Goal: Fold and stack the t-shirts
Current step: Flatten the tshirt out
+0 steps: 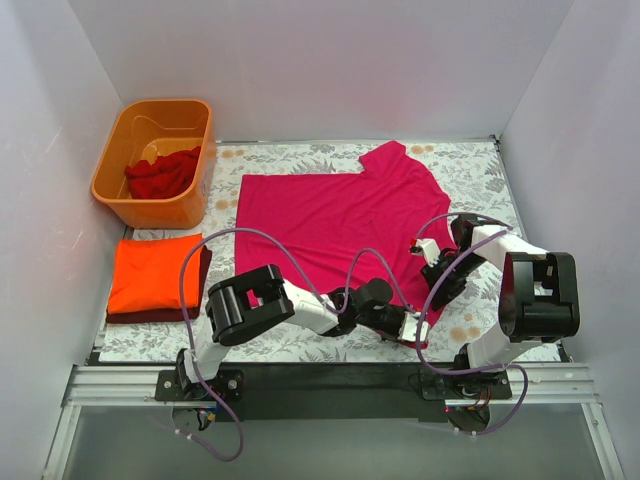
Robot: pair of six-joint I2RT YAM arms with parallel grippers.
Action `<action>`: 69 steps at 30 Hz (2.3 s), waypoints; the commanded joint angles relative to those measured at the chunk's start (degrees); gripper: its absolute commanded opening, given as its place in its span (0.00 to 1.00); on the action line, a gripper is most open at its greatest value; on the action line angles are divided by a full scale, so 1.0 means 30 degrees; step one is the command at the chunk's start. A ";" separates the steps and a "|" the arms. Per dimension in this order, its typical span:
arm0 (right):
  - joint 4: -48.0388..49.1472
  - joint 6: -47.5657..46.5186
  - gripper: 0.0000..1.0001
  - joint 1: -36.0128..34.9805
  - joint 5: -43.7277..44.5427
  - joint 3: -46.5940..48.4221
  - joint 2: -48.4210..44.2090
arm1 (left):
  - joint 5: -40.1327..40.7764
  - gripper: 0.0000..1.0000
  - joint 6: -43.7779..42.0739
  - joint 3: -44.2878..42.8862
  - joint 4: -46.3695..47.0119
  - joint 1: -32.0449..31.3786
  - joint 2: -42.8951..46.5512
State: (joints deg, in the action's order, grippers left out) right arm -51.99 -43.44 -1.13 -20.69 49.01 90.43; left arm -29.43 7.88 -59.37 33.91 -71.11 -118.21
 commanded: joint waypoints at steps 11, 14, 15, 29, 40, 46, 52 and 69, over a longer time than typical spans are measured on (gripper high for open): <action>-0.0103 0.0066 0.25 0.0112 -0.0018 0.0449 0.0090 | -0.0122 0.20 -0.0107 -0.0775 0.0093 -0.0144 -0.0351; -0.0074 0.0066 0.25 0.0111 -0.0018 0.0478 0.0178 | -0.0180 0.14 -0.0049 -0.0687 0.0268 -0.0144 -0.0264; -0.0102 0.0066 0.25 0.0112 -0.0047 0.0478 0.0207 | -0.0209 0.12 -0.0019 -0.0629 0.0414 -0.0144 -0.0177; 0.0044 0.0066 0.25 0.0141 0.0099 0.0390 0.0529 | -0.1555 0.00 0.0245 0.1274 0.1353 -0.0144 0.1959; 0.0015 -0.0080 0.26 0.0141 0.0596 0.0127 0.0061 | -0.1352 0.00 0.0039 0.2418 0.0358 -0.0173 0.2578; -0.0132 -0.0343 0.27 0.0141 0.0801 -0.0107 -0.0525 | -0.1030 0.18 0.0654 0.3354 0.0884 -0.0144 0.3920; -0.0688 -0.1543 0.27 0.0141 0.1621 -0.0954 -0.1724 | -0.0154 0.20 0.2173 0.5517 -0.1718 0.0323 0.8049; -0.2918 -0.1079 0.29 0.0170 0.0654 0.6331 0.0959 | 0.4356 0.20 0.5929 0.3565 -2.2022 1.3356 1.5914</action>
State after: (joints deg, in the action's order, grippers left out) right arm -61.84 -49.87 -0.75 -17.15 61.49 83.77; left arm -21.45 25.15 -44.88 -17.23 -37.52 -68.03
